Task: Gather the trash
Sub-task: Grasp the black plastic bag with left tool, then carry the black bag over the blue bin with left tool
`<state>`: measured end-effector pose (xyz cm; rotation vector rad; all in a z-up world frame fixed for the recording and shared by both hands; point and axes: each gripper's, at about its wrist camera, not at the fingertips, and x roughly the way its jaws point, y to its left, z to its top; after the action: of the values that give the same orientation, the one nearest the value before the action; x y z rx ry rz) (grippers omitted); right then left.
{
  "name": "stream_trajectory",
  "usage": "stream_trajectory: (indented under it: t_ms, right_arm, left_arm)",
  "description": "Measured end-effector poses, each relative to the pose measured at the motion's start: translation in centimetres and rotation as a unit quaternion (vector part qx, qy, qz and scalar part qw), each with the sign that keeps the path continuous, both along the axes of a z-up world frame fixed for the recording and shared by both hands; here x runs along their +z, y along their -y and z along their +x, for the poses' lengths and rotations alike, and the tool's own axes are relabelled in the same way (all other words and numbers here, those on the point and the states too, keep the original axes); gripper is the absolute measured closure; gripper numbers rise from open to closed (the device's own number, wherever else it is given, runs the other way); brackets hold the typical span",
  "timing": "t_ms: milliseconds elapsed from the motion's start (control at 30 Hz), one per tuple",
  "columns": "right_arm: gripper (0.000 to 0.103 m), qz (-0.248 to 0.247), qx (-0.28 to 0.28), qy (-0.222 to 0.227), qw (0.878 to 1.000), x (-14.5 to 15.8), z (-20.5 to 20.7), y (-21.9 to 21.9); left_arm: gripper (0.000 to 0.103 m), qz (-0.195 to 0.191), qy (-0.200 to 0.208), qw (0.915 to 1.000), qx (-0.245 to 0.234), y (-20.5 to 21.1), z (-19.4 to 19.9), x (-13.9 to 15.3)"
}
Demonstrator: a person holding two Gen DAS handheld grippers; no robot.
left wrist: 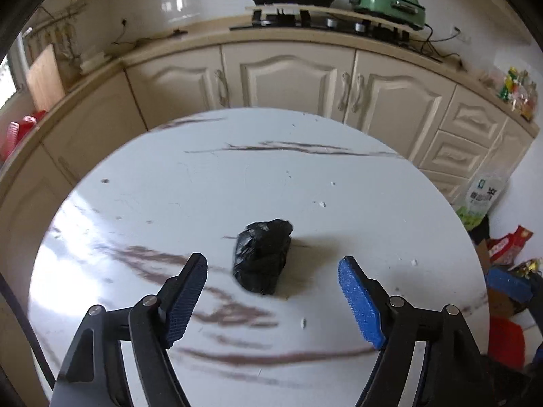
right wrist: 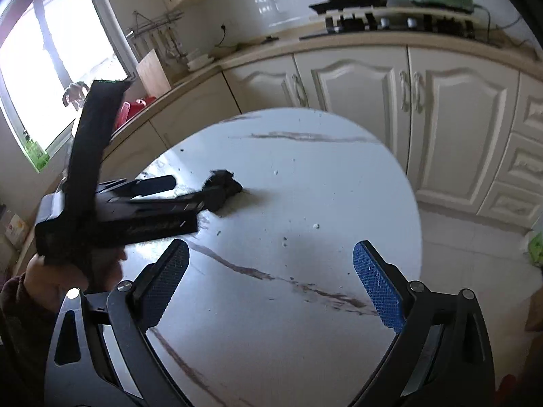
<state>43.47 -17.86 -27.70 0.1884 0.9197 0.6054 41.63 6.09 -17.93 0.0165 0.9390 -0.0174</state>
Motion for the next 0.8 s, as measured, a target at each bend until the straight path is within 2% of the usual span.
stream_trajectory:
  t_ms: [67, 133, 167, 200, 233, 333, 467, 667, 800]
  right_arm:
    - [0.006, 0.001, -0.001, -0.004, 1.000, -0.8, 0.2, 0.4]
    - [0.006, 0.002, -0.004, -0.006, 1.000, -1.2, 0.3, 0.8]
    - [0.006, 0.003, -0.006, -0.005, 1.000, -1.3, 0.2, 1.1]
    - [0.006, 0.004, -0.008, -0.004, 1.000, -1.3, 0.0, 1.5]
    - [0.006, 0.005, -0.009, -0.003, 1.000, -1.3, 0.0, 1.8]
    - [0.006, 0.009, -0.022, -0.001, 1.000, -1.2, -0.9, 3.5]
    - [0.006, 0.020, -0.048, 0.002, 0.999, -0.7, -2.7, 6.4]
    - [0.006, 0.018, -0.107, 0.022, 0.994, -0.5, -7.6, 12.8]
    - [0.004, -0.001, -0.172, 0.021, 0.985, -2.4, -11.7, 18.5]
  left_arm:
    - [0.041, 0.008, -0.008, 0.9999, 0.004, -0.2, 0.9, -0.7]
    - [0.045, 0.002, -0.019, 0.9998, 0.003, 0.2, 1.8, -1.3]
    - [0.054, 0.000, -0.023, 0.9997, 0.004, 0.2, 1.8, -1.7]
    - [0.057, 0.002, -0.023, 0.9997, 0.005, -0.3, 2.5, -1.5]
    - [0.071, -0.001, -0.015, 0.9999, 0.002, -0.2, 1.9, -1.4]
    - [0.074, -0.006, -0.024, 0.9997, 0.001, -0.2, 3.5, -1.2]
    - [0.074, -0.004, -0.004, 1.0000, -0.007, 0.7, 3.4, 0.3]
    - [0.074, -0.019, 0.048, 0.9975, -0.048, 5.6, -3.4, 4.7]
    - [0.074, -0.025, 0.072, 0.9918, -0.102, 11.7, -7.7, 6.1]
